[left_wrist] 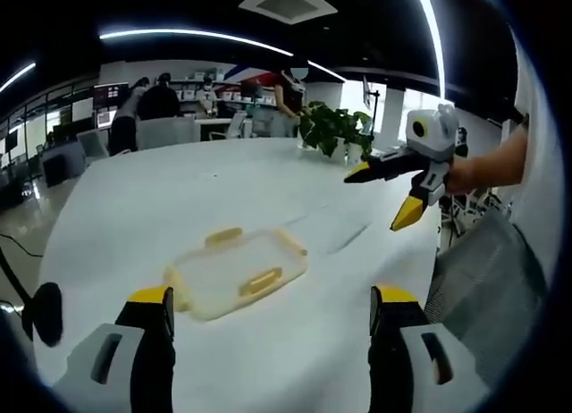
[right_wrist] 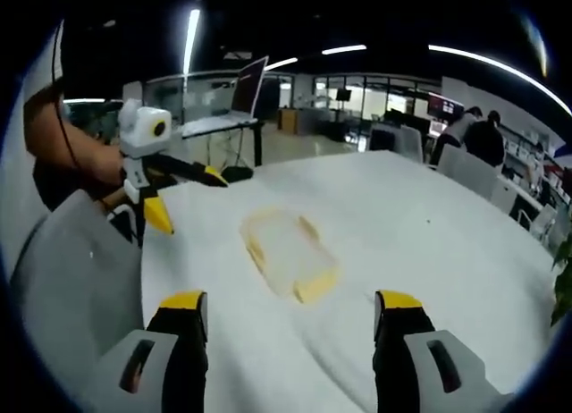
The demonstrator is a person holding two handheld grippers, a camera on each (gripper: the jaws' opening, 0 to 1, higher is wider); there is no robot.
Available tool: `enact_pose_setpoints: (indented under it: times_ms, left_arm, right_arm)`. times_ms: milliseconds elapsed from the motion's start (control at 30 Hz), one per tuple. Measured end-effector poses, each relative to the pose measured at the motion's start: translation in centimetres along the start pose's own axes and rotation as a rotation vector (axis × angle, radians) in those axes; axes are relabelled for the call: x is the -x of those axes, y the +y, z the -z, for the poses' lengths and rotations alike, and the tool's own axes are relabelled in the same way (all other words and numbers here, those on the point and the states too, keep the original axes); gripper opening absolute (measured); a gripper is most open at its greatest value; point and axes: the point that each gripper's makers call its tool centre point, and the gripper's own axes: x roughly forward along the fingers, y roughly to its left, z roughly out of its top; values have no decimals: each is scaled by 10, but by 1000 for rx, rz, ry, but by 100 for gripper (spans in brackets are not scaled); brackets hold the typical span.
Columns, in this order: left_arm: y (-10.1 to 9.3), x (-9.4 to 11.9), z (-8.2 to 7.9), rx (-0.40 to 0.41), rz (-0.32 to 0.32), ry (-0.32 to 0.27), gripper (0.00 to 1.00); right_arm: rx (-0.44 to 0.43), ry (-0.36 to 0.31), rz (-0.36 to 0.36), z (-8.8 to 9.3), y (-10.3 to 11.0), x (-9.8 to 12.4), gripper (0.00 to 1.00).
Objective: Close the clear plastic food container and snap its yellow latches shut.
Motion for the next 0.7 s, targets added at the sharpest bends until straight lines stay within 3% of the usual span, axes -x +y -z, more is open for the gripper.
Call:
enact_pose_setpoints:
  times_ms: [700]
  left_arm:
    - [29,-3,-2,-25,-4,35,90]
  right_arm:
    - [60,56,-50,-8,-6,-23,68]
